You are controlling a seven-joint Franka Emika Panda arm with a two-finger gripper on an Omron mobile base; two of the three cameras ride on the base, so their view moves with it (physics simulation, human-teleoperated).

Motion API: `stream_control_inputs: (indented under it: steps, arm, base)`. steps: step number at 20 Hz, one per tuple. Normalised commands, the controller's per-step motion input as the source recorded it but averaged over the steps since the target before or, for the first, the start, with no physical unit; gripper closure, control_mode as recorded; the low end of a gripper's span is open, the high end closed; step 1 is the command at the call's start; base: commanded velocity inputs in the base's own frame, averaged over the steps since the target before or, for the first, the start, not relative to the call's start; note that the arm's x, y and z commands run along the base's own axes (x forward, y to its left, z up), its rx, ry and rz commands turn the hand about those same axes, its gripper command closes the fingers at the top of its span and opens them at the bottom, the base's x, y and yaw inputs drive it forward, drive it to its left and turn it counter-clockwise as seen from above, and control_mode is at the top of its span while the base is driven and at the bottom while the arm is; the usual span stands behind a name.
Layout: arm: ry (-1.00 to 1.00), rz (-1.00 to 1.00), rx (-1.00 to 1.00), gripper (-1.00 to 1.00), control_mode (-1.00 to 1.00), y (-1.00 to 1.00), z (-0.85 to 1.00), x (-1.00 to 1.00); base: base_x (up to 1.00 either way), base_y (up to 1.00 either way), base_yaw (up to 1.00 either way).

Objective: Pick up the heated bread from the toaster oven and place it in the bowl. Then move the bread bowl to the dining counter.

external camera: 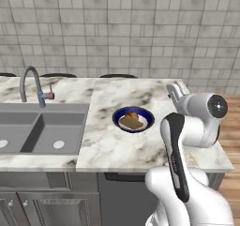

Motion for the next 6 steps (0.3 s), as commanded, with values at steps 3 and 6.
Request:
stream_control_inputs:
  steps: [3, 6]
  arm:
    - [-0.25, -0.03, 0.02, -1.0, -1.0, -0.03, 0.4, -0.34]
    - [0.02, 0.0, -0.01, -1.0, -1.0, 0.03, 0.0, 0.04]
  base:
    - [0.0, 0.0, 0.0]
    - [0.0, 0.0, 0.0]
